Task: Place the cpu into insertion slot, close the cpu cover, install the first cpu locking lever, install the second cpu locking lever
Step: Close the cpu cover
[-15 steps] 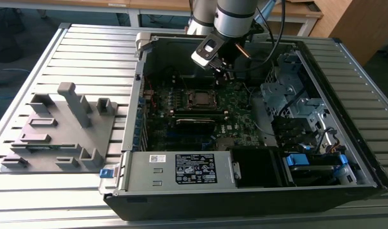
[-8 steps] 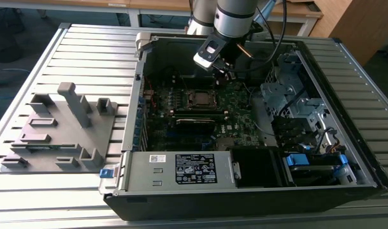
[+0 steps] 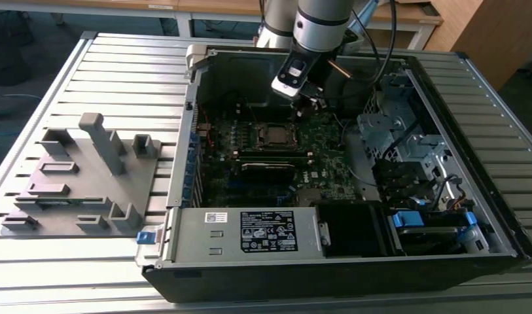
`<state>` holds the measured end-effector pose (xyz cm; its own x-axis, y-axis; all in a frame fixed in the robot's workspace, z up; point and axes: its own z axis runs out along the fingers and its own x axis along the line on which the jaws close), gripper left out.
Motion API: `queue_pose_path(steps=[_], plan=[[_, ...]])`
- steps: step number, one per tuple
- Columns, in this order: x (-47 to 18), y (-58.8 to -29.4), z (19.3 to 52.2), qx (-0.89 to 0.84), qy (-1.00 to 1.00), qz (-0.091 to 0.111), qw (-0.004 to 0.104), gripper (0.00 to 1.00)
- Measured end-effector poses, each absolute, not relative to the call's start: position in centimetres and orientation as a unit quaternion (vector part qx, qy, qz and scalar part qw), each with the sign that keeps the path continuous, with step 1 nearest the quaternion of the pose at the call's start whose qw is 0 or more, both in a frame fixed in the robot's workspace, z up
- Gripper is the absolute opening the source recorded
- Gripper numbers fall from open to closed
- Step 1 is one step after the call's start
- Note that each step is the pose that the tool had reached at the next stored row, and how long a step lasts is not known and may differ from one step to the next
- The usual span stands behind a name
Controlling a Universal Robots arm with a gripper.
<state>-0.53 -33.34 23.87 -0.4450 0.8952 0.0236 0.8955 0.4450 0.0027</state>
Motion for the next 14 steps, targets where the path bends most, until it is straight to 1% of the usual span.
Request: queue_pose_path(steps=[14], plan=[[-0.53,-33.34,23.66,-0.414,-0.91,-0.006,0.01,0.1]])
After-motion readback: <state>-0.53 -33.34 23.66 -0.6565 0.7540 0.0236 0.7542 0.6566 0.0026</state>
